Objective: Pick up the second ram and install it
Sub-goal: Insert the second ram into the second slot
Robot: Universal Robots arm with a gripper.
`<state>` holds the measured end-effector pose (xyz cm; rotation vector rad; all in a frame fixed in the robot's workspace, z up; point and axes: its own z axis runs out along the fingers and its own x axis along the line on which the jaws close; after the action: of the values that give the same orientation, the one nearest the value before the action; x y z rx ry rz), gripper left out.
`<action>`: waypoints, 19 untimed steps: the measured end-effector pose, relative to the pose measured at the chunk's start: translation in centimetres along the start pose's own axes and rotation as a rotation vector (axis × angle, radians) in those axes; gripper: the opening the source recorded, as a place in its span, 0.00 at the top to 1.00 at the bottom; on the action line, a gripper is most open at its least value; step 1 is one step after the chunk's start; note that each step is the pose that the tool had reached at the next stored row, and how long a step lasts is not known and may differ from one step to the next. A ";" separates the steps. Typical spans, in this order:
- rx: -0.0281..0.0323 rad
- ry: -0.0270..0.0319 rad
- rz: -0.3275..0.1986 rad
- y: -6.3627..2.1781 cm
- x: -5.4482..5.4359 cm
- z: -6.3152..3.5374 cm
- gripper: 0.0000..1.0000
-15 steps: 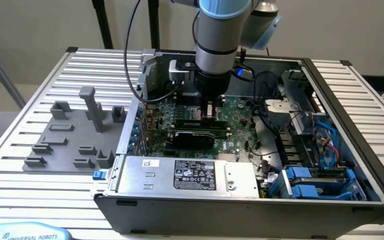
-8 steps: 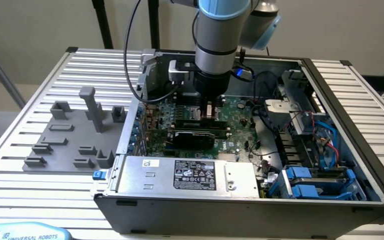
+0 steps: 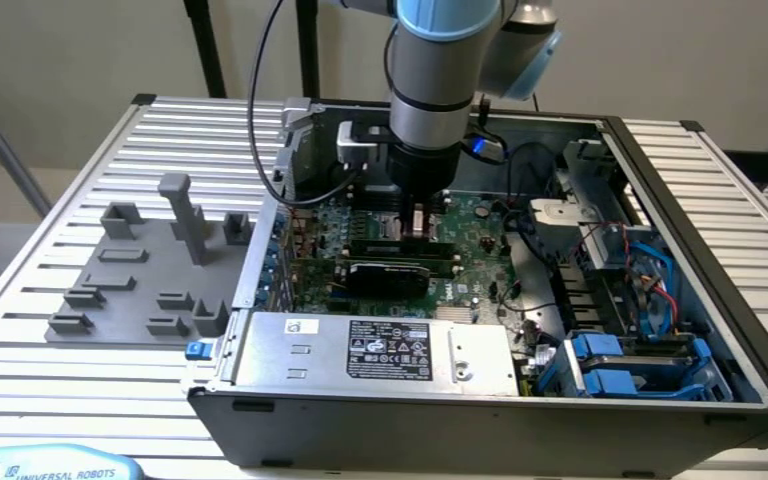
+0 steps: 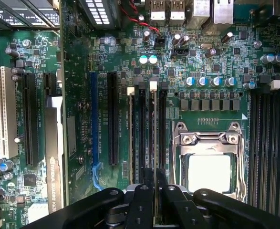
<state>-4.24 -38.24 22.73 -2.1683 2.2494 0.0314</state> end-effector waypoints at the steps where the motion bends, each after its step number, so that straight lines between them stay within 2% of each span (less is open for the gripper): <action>1: 0.0000 -0.0001 0.000 0.00 0.0 0.02 0.87; 19: -0.0010 0.0016 0.003 0.01 -0.1 0.31 0.87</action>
<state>-4.25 -38.12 22.41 -2.1660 2.2544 0.0309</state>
